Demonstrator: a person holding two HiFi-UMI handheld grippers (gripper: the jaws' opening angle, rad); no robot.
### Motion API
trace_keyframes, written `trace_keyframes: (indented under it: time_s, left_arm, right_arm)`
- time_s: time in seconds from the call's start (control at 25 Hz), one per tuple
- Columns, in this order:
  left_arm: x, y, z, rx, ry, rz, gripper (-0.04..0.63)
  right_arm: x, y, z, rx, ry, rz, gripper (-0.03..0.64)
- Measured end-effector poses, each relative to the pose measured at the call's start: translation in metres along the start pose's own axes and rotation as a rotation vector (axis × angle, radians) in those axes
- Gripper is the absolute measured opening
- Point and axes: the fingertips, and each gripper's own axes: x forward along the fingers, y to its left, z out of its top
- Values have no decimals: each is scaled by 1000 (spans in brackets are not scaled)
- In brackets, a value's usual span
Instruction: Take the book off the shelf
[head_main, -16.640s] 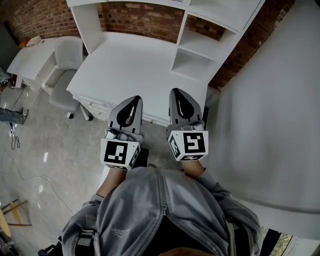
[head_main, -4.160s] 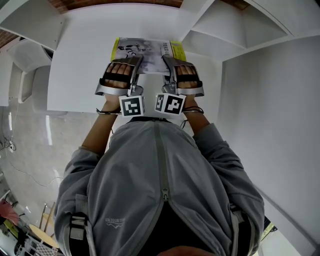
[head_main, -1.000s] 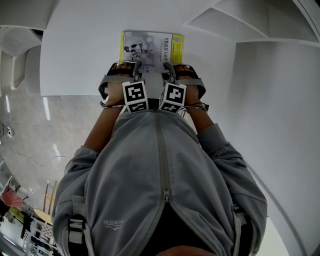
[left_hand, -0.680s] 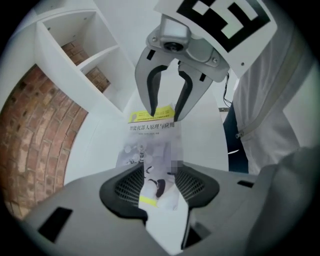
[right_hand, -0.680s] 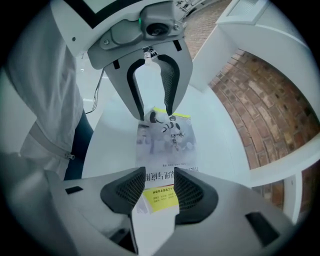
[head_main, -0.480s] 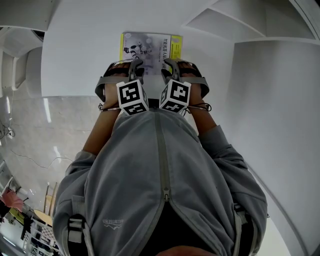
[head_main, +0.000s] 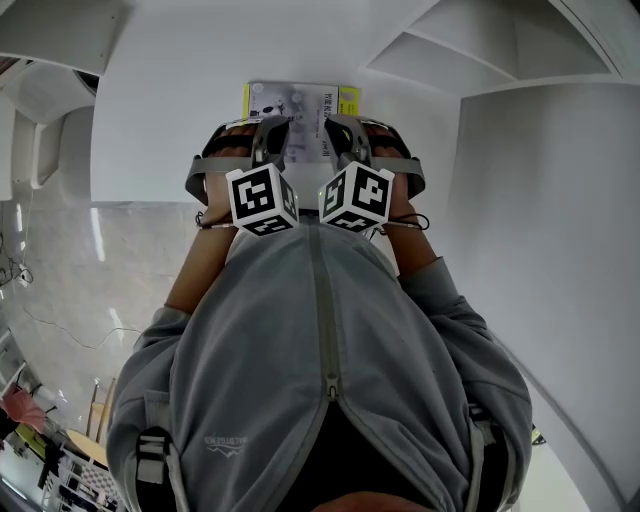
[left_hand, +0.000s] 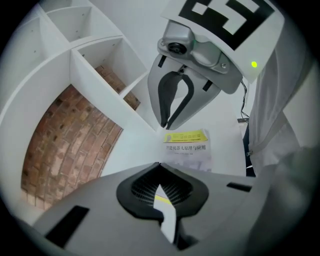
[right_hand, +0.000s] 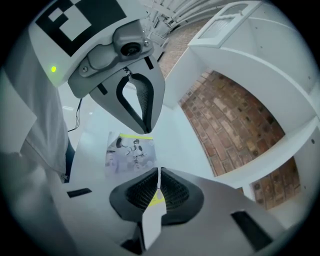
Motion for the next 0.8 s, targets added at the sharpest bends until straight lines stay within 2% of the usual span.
trace_keyframes:
  time_s: [0.16,0.28,0.48,0.68,0.8]
  left_arm:
    - [-17,27,13,-13,-41,92,8]
    - [-31,49,23,-68,-94,163,8]
    - [-57,82,37,-227,-211,248,8]
    - [-82,112,46,-365,-336,371,8]
    - [-99,128,52,-480,-437,428,8]
  right_arm:
    - [-14,-26,13,31,-53,-87,29]
    - [-26,-45,22,75,-100,-150,28]
    - [-49,-77,36,167,-187,-243,26]
    - [-76,-112,44,319,-304,-336,26]
    - [-96,-132,52,419,-397,-383,26]
